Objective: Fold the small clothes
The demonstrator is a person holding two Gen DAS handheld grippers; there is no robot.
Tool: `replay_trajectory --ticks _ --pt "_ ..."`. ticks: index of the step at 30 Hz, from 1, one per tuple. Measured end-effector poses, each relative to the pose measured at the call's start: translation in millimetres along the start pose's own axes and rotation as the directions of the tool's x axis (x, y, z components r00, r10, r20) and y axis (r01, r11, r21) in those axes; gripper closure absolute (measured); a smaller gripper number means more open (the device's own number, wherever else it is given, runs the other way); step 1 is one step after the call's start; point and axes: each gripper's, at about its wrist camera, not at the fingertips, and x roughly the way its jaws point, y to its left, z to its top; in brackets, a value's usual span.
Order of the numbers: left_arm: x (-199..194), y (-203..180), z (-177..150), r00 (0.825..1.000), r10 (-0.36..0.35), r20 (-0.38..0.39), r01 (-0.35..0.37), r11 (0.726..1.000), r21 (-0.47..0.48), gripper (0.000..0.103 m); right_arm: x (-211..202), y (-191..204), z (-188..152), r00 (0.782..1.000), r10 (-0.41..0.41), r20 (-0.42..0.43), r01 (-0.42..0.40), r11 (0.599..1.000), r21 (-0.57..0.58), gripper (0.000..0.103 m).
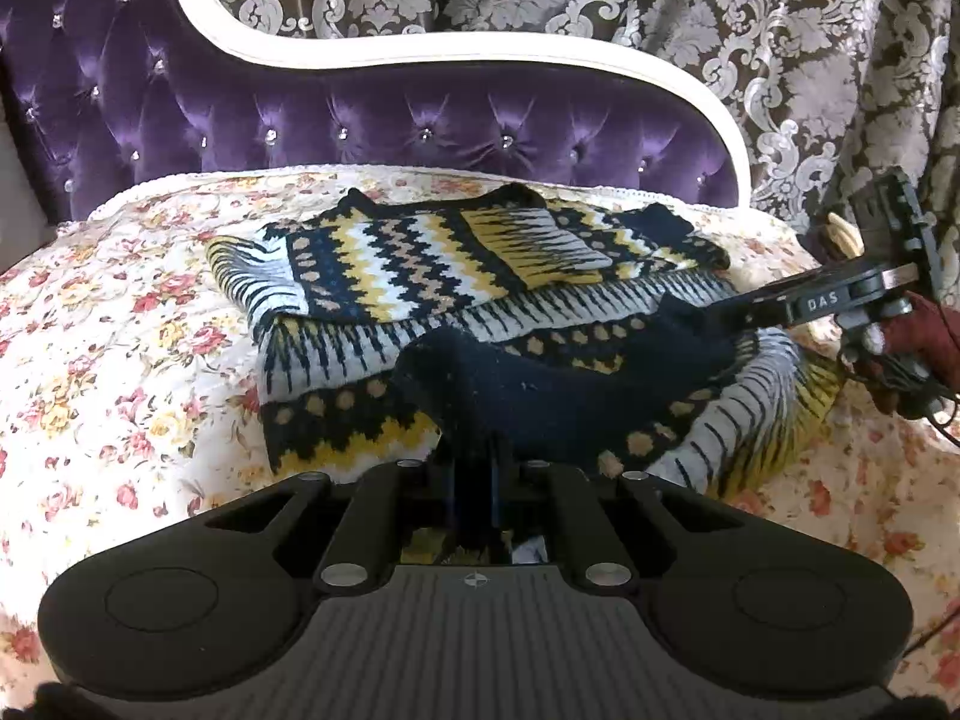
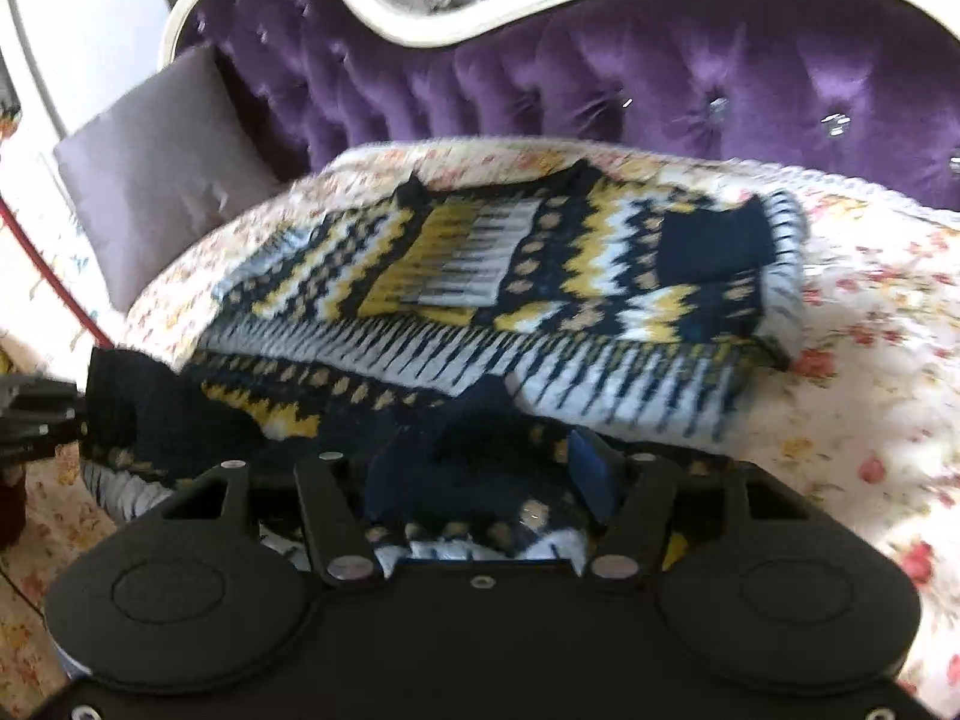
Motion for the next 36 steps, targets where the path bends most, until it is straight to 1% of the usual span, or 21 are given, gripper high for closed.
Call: replay_trajectory --ticks 1,3,4,5,7,9,11,13,18,21,24,27,31,34,36 --pt "0.4 0.6 -0.2 1.0 0.001 -0.001 -0.001 1.0 0.001 0.093 3.3 2.2 -0.5 1.0 0.006 -0.011 -0.006 1.0 -0.01 0.04" --pt "-0.2 2.1 -0.8 1.0 0.004 0.001 -0.004 1.0 0.002 0.093 4.0 8.3 -3.7 1.0 0.01 -0.01 -0.01 0.999 -0.033 0.059" --pt "-1.7 2.7 -0.6 1.0 0.007 0.007 -0.007 1.0 0.001 0.093 2.0 11.4 -5.6 1.0 -0.003 -0.003 0.003 0.999 -0.047 0.085" --pt "-4.2 2.5 0.1 1.0 0.012 0.014 -0.012 1.0 0.004 0.093 -1.3 13.8 -7.2 1.0 -0.006 0.005 0.006 0.998 -0.057 0.091" --pt "-12.8 -1.5 3.5 0.999 0.028 0.045 -0.03 0.999 0.04 0.093 -14.5 19.3 -10.5 0.998 0.005 0.056 -0.002 0.998 -0.061 0.091" --pt "-22.3 -8.0 10.5 0.996 0.039 0.083 -0.047 0.994 0.102 0.093 -30.7 25.9 -9.8 0.993 -0.012 0.12 0.022 0.997 -0.074 0.091" --pt "-30.0 -13.3 23.2 0.991 0.049 0.121 -0.069 0.984 0.162 0.093 -48.0 30.8 -5.0 0.981 -0.036 0.19 0.051 0.996 -0.079 0.091" --pt "-33.3 -14.4 38.2 0.987 0.051 0.153 -0.081 0.977 0.196 0.093 -61.5 31.8 5.1 0.965 -0.055 0.255 0.076 0.994 -0.074 0.092" --pt "-25.3 -1.9 88.5 0.973 0.068 0.222 -0.119 0.967 0.225 0.093 -72.5 28.7 42.3 0.925 -0.121 0.359 0.157 0.985 -0.071 0.092" --pt "-9.2 10.3 117.2 0.969 0.07 0.235 -0.124 0.967 0.224 0.093 -64.3 19.6 65.5 0.908 -0.155 0.389 0.192 0.98 -0.058 0.092" --pt "22.5 24.7 142.1 0.972 0.085 0.219 -0.133 0.968 0.213 0.093 -48.1 3.5 87.5 0.898 -0.189 0.398 0.22 0.975 -0.033 0.092" --pt "54.0 44.0 154.1 0.979 0.102 0.176 -0.137 0.97 0.199 0.093 -25.8 -12.9 103.6 0.891 -0.225 0.393 0.245 0.97 0.001 0.092" --pt "105.2 61.6 152.8 0.987 0.135 0.09 -0.149 0.973 0.174 0.093 13.3 -34.8 115.9 0.903 -0.266 0.338 0.271 0.962 0.033 0.092" --pt "137.5 76.9 146.4 0.981 0.194 0.032 -0.196 0.968 0.155 0.093 42.1 -50.2 115.0 0.914 -0.295 0.279 0.293 0.955 0.052 0.092" --pt "152.7 90.1 141.2 0.975 0.222 -0.008 -0.22 0.968 0.124 0.093 59.2 -60.5 111.9 0.919 -0.316 0.237 0.31 0.949 0.063 0.092"
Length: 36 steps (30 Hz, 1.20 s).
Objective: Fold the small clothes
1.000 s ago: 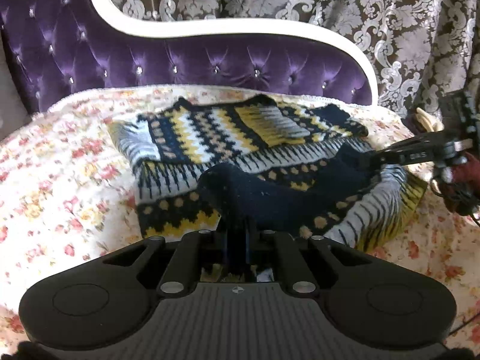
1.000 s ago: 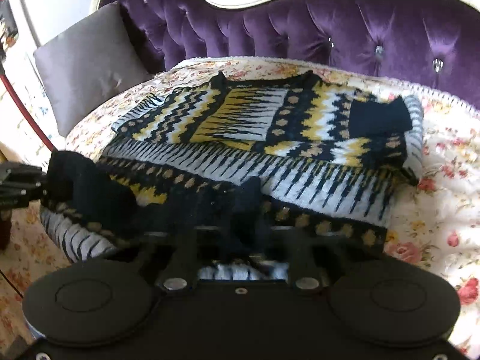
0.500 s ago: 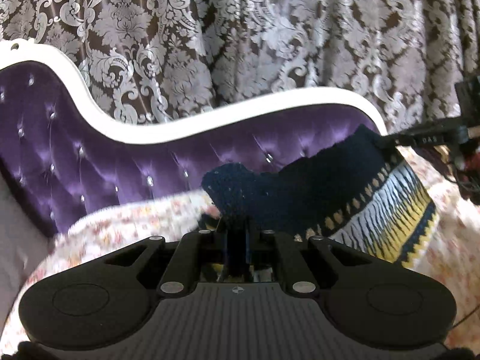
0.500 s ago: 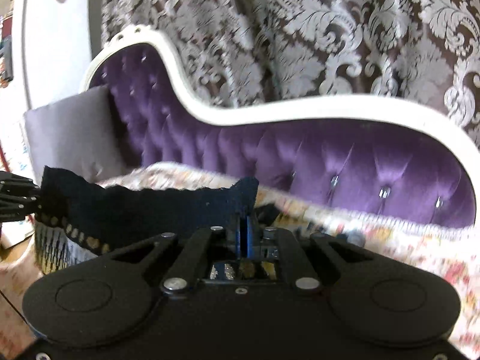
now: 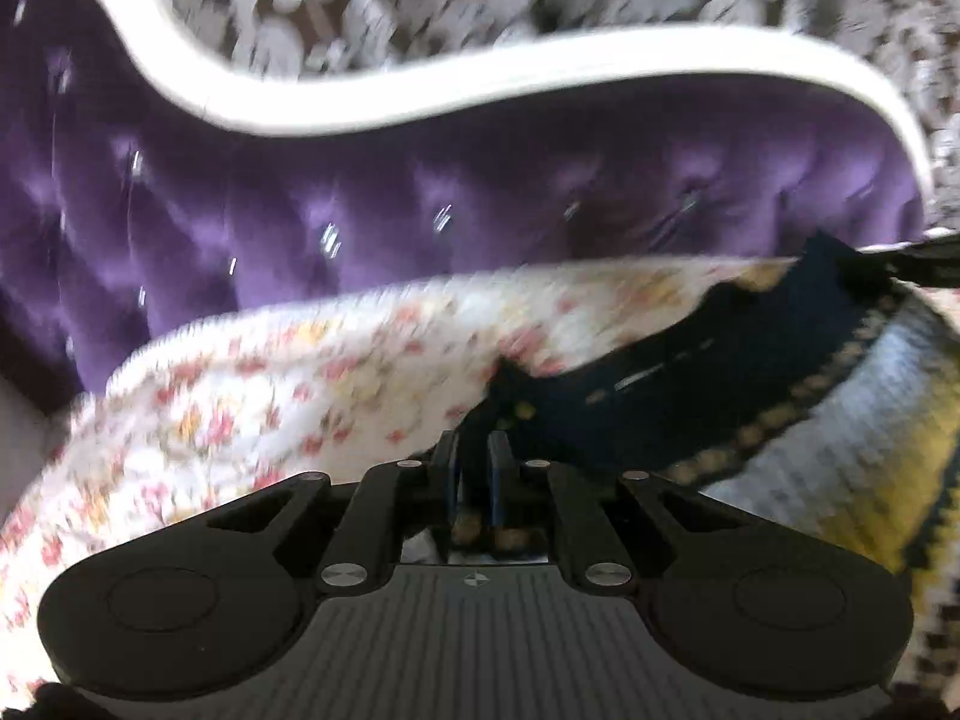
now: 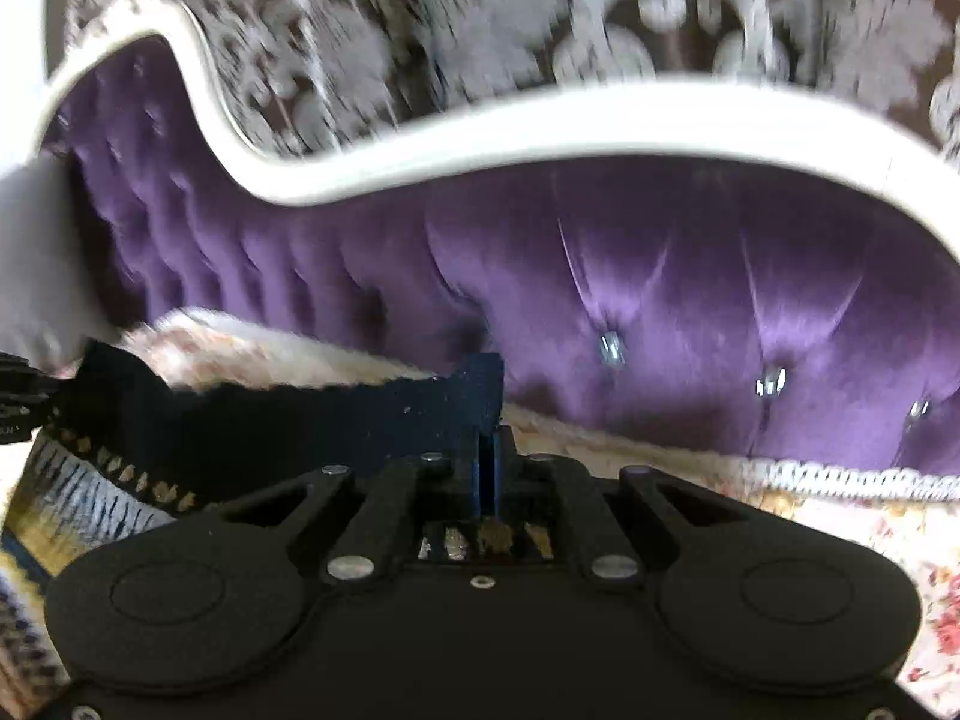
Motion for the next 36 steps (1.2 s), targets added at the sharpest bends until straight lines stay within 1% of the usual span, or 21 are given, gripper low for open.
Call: replay_trajectory --ticks 3,4,5,6,7,8,9,10,11,12,13,16,19,22,23,25,26,27,30,33,36 --pt "15.5 10.9 -8.3 0.997 0.046 -0.054 -0.047 0.999 -0.01 0.093 20.3 -8.1 -13.1 0.999 -0.014 -0.049 0.015 1.0 0.016 0.092" --pt "18.2 13.8 -9.7 0.996 0.056 -0.068 -0.057 0.998 -0.012 0.093 25.4 -10.3 -17.4 0.998 -0.017 -0.066 0.019 1.0 0.02 0.09" --pt "19.4 16.9 -12.1 0.995 0.058 -0.077 -0.06 0.998 -0.018 0.093 28.2 -12.1 -20.7 0.997 -0.025 -0.074 0.027 0.999 0.026 0.084" --pt "18.7 20.7 -14.5 0.995 0.056 -0.084 -0.059 0.998 -0.03 0.093 29.4 -14.3 -23.6 0.997 -0.032 -0.07 0.034 0.999 0.037 0.082" --pt "17.9 26.4 -14.8 0.995 0.05 -0.088 -0.055 0.997 -0.049 0.093 28.9 -16.6 -25.0 0.997 -0.036 -0.062 0.04 0.998 0.053 0.077" --pt "13.9 29.9 -15.5 0.995 0.041 -0.088 -0.047 0.996 -0.07 0.093 28.3 -18.9 -24.1 0.997 -0.045 -0.058 0.049 0.996 0.069 0.061" --pt "7.1 34.5 -16.6 0.996 0.029 -0.083 -0.037 0.994 -0.098 0.092 25.6 -20.9 -23.7 0.997 -0.058 -0.051 0.062 0.995 0.083 0.054" --pt "-1.1 38.5 -16.8 0.997 0.011 -0.072 -0.02 0.992 -0.125 0.088 22.6 -23.2 -22.4 0.997 -0.061 -0.041 0.065 0.993 0.096 0.046" --pt "-9.9 41.9 -18.0 0.998 -0.008 -0.06 -0.001 0.989 -0.148 0.084 17.1 -25.5 -21.1 0.997 -0.068 -0.024 0.07 0.992 0.109 0.044" --pt "-22.2 45.6 -20.5 0.999 -0.023 -0.043 0.015 0.984 -0.175 0.071 9.2 -26.6 -19.8 0.997 -0.08 -0.002 0.079 0.99 0.115 0.044" --pt "-31.6 46.7 -22.7 0.999 -0.035 -0.025 0.03 0.981 -0.192 0.064 1.0 -26.5 -18.0 0.996 -0.086 0.018 0.083 0.99 0.117 0.044" --pt "-59.6 44.1 -35.7 0.997 -0.081 -0.003 0.079 0.976 -0.204 0.054 -29.5 -24.7 -15.2 0.997 -0.051 0.066 0.042 0.991 0.127 0.041" --pt "-77.2 29.6 -54.1 0.992 -0.123 -0.014 0.118 0.973 -0.199 0.052 -55.2 -16.0 -19.9 0.997 0.002 0.08 -0.013 0.991 0.135 0.038" --pt "-79.6 12.7 -73.6 0.986 -0.159 -0.055 0.145 0.97 -0.194 0.049 -78.7 -5.0 -36.6 0.998 0.039 0.052 -0.046 0.989 0.139 0.038" --pt "-79.0 5.7 -81.0 0.986 -0.152 -0.07 0.137 0.973 -0.186 0.048 -83.7 -0.4 -42.1 0.998 0.04 0.038 -0.045 0.99 0.136 0.038" --pt "-76.8 -3.3 -92.4 0.987 -0.129 -0.098 0.111 0.979 -0.169 0.047 -93.0 7.8 -54.7 0.999 0.036 0.009 -0.037 0.992 0.124 0.036" --pt "-76.4 -5.0 -96.5 0.986 -0.131 -0.101 0.111 0.978 -0.178 0.047 -95.6 11.3 -61.5 1.0 0.029 -0.009 -0.027 0.993 0.118 0.034" --pt "-78.6 -5.2 -99.7 0.988 -0.126 -0.085 0.108 0.975 -0.196 0.047 -97.8 14.0 -68.1 0.999 0.018 -0.027 -0.015 0.993 0.115 0.034" --pt "-82.4 -4.0 -102.7 0.988 -0.12 -0.099 0.096 0.972 -0.216 0.047 -101.8 16.0 -83.5 0.997 0.005 -0.08 0.006 0.992 0.128 0.033" --pt "-86.4 -1.8 -107.3 0.989 -0.098 -0.111 0.072 0.973 -0.22 0.046 -106.2 13.7 -93.4 0.995 -0.021 -0.096 0.035 0.989 0.144 0.033" --pt "-91.2 0.1 -112.7 0.991 -0.073 -0.112 0.046 0.972 -0.23 0.046 -109.2 7.4 -103.2 0.992 -0.043 -0.122 0.065 0.981 0.181 0.03"
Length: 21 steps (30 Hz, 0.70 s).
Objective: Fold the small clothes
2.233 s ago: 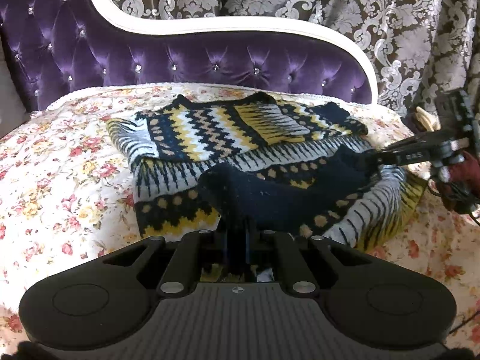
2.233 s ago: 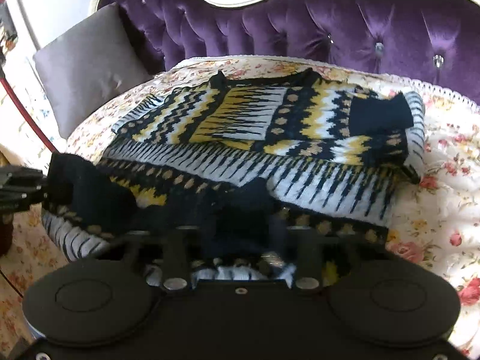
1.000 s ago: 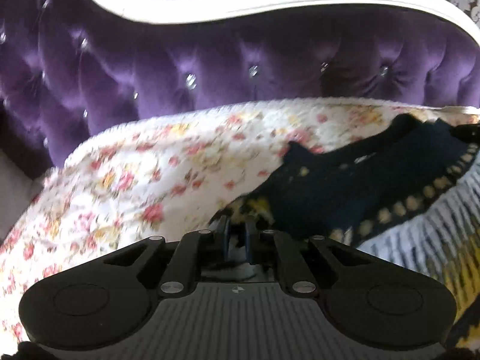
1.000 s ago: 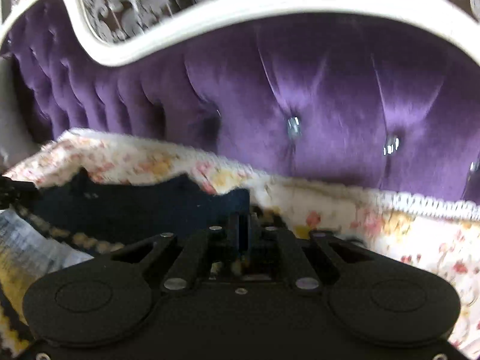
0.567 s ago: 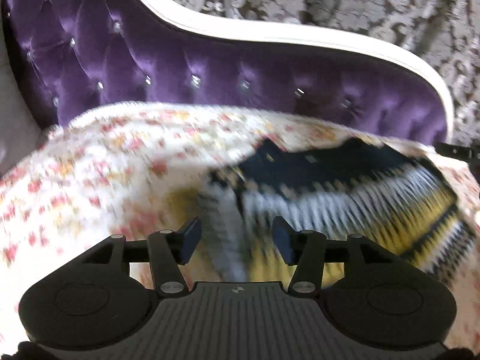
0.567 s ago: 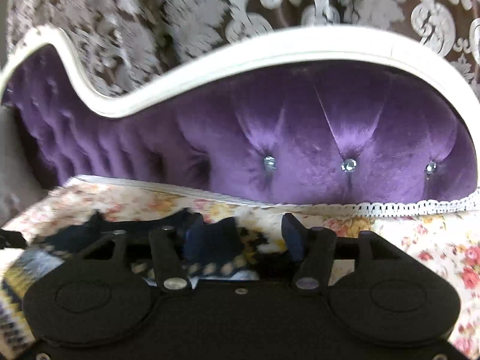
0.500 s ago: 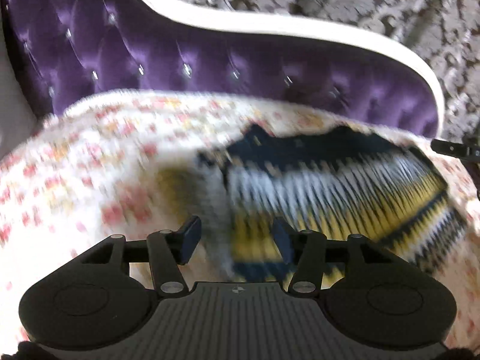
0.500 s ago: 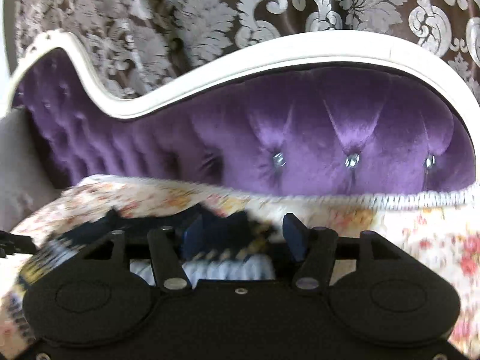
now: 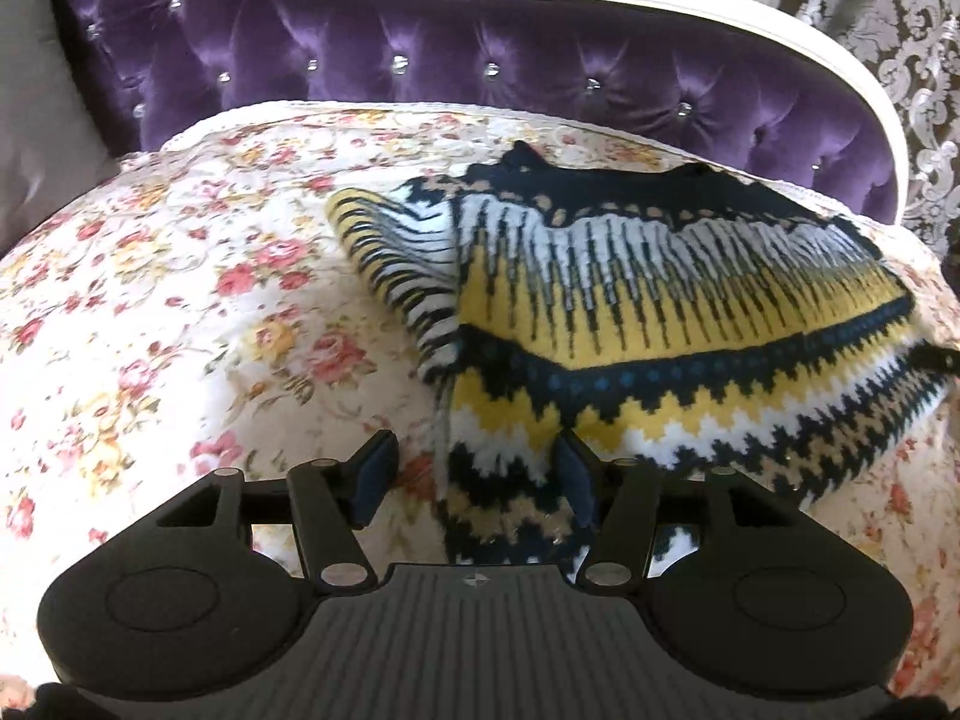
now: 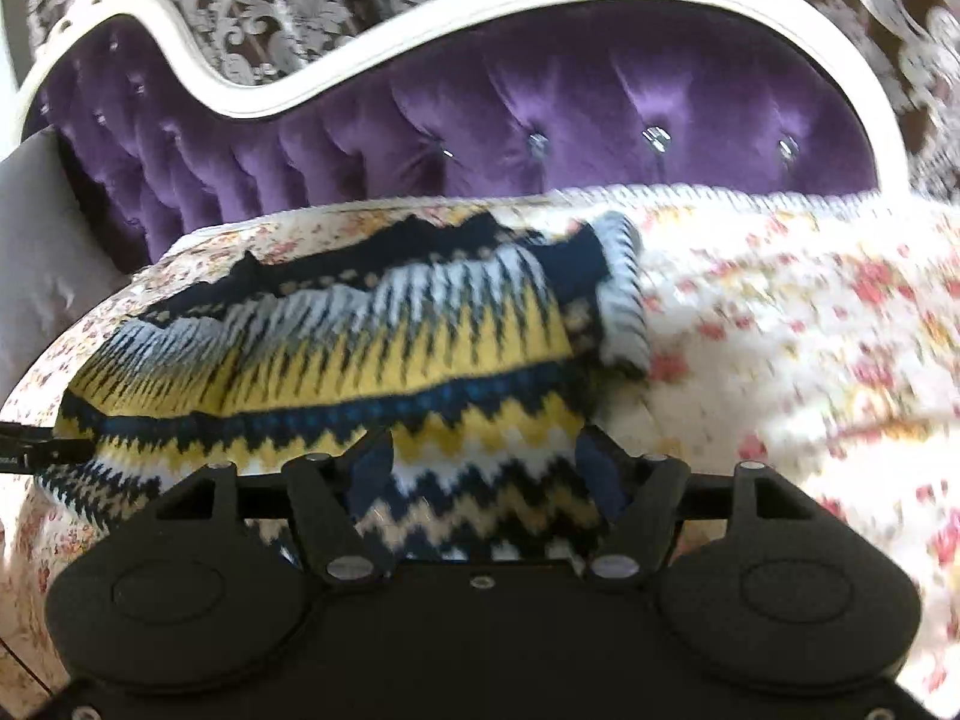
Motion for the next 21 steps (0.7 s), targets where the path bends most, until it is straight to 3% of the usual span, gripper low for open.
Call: replay_trajectory --ticks 6,15,21 --pt "-5.7 6.2 -7.5 0.999 0.035 0.011 -0.035 0.999 -0.019 0.046 0.2 -4.3 -10.7 0.996 -0.087 -0.01 0.086 0.994 -0.074 0.037" --pt "-10.7 5.2 -10.6 0.996 0.093 0.009 -0.093 0.995 -0.022 0.042 -1.6 -11.0 -14.6 0.992 -0.124 0.008 0.124 0.991 -0.041 0.039" --pt "-18.8 14.6 -8.3 0.998 0.069 -0.001 -0.069 0.993 -0.096 0.044 -2.7 -12.7 -15.2 0.993 -0.12 0.014 0.121 0.992 -0.026 0.039"
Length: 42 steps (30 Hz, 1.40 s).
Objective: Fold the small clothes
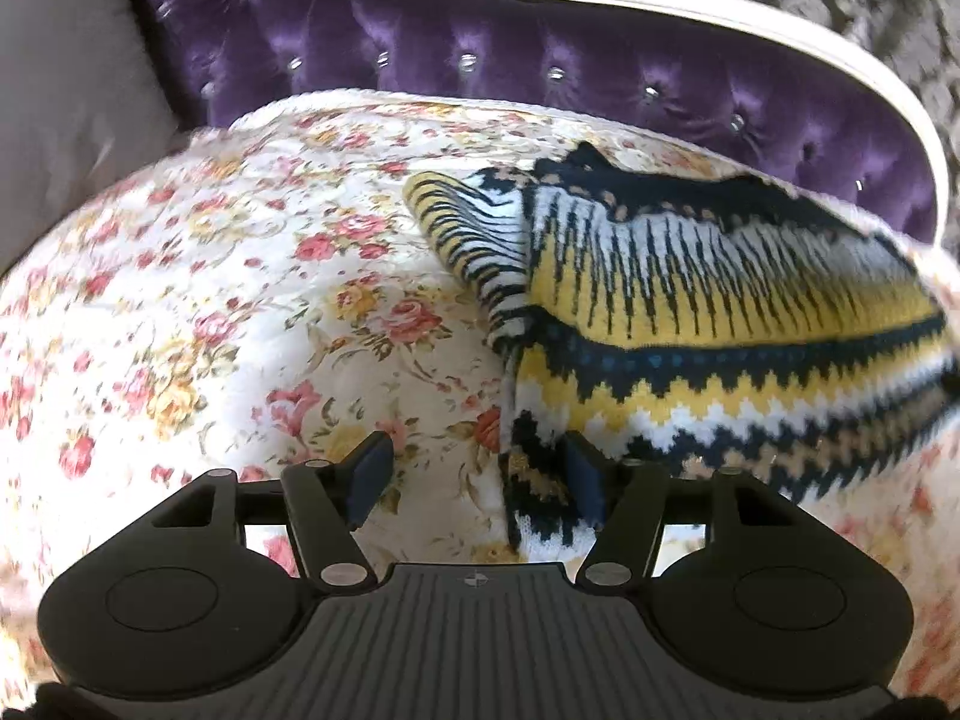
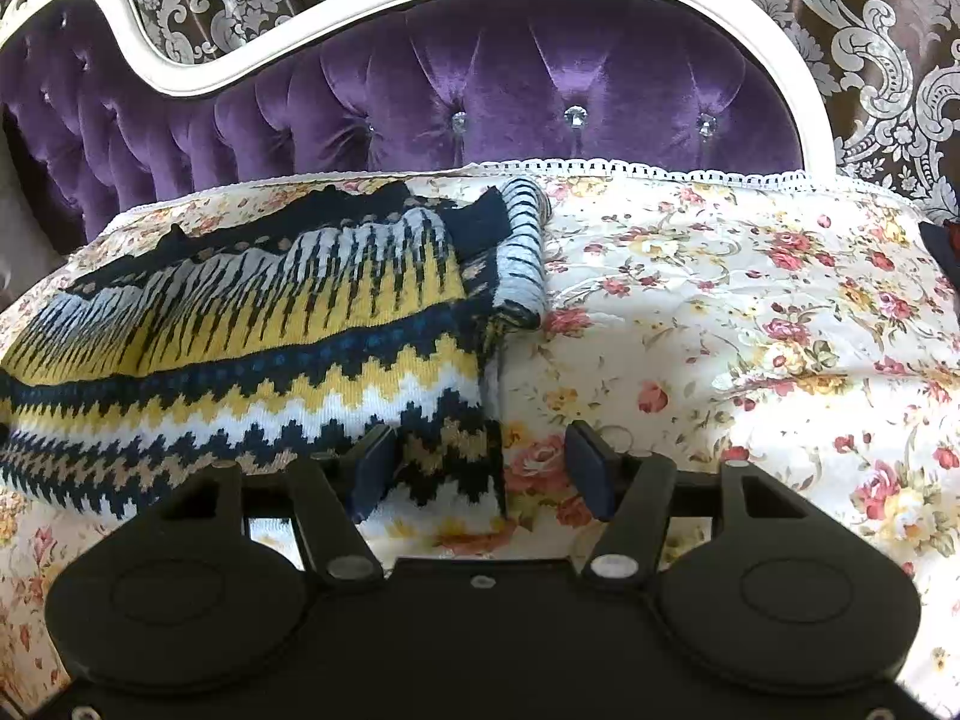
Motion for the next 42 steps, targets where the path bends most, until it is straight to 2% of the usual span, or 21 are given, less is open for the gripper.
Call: replay_trajectory --ticks 2,6,9,12,15,17,18,19,20,22,24,26,29,32,35,39,42 --pt "-9.4 2.5 3.4 0.999 -0.02 0.039 0.021 0.999 -0.043 0.045 -0.5 -0.2 -0.7 1.0 0.001 0.003 -0.001 1.0 0.0 0.039" --pt "-24.9 -4.4 17.0 0.989 -0.011 0.15 0.018 0.999 -0.05 0.045 -0.9 2.0 -1.1 1.0 -0.004 0.007 0.004 1.0 -0.006 0.038" --pt "-16.0 -15.0 36.1 0.987 0.0 0.161 0.006 0.999 -0.036 0.045 -1.4 0.8 -1.4 1.0 0.002 0.01 -0.002 1.0 -0.004 0.037" --pt "2.7 -21.4 50.8 0.987 0.046 0.157 -0.041 0.999 -0.03 0.045 -1.9 0.8 -1.6 1.0 0.006 0.011 -0.006 1.0 -0.004 0.037" --pt "30.6 -18.9 59.6 0.989 0.109 0.102 -0.107 0.994 -0.024 0.044 -1.9 0.0 -1.7 1.0 0.011 0.013 -0.011 1.0 -0.004 0.037" --pt "48.3 -16.5 58.4 0.981 0.183 0.069 -0.186 0.982 0.038 0.041 -1.9 -0.5 -2.0 1.0 0.014 0.013 -0.014 1.0 -0.004 0.037" --pt "52.5 -13.7 56.5 0.974 0.209 0.082 -0.214 0.975 0.056 0.04 -1.9 -0.6 -2.1 1.0 0.016 0.014 -0.016 1.0 -0.003 0.037" --pt "55.6 -10.2 55.5 0.962 0.259 0.083 -0.265 0.962 0.067 0.035 -1.9 -1.1 -2.2 1.0 0.018 0.014 -0.018 1.0 -0.002 0.036" --pt "56.1 -5.0 55.1 0.962 0.257 0.09 -0.263 0.963 0.064 0.034 -1.9 -1.6 -2.4 1.0 0.021 0.015 -0.021 1.0 -0.001 0.036" --pt "52.8 3.7 57.5 0.971 0.23 0.067 -0.231 0.973 0.019 0.035 -1.5 -3.2 -2.5 0.999 0.028 0.017 -0.028 1.0 0.001 0.036" --pt "42.5 3.2 59.8 0.971 0.23 0.07 -0.23 0.973 -0.006 0.037 -1.3 -3.0 -3.0 0.999 0.033 0.019 -0.033 0.999 0.003 0.034" --pt "26.2 -2.8 59.8 0.97 0.217 0.106 -0.216 0.976 -0.021 0.037 -1.1 -2.9 -3.2 0.999 0.039 0.021 -0.039 0.999 0.003 0.032" --pt "0.2 -15.2 59.9 0.973 0.157 0.169 -0.15 0.987 -0.053 0.037 -1.0 -3.4 -2.9 0.998 0.056 0.021 -0.056 0.998 0.007 0.028" --pt "-15.4 -39.1 62.6 0.976 0.086 0.201 -0.084 0.996 -0.018 0.037 -0.6 -4.1 -2.4 0.997 0.078 0.021 -0.079 0.997 0.016 0.021" --pt "-13.9 -66.5 67.4 0.982 0.01 0.188 -0.018 0.999 0.041 0.036 -0.1 -6.2 -1.5 0.992 0.121 0.024 -0.123 0.991 0.055 0.012" --pt "1.9 -99.9 67.5 0.986 -0.07 0.149 0.059 0.995 0.078 0.036 2.3 -17.5 0.7 0.967 0.251 0.046 -0.255 0.952 0.167 0.005" --pt "22.5 -121.1 67.4 0.991 -0.079 0.111 0.067 0.991 0.113 0.036 8.0 -28.7 1.4 0.935 0.344 0.079 -0.353 0.9 0.254 0.005"
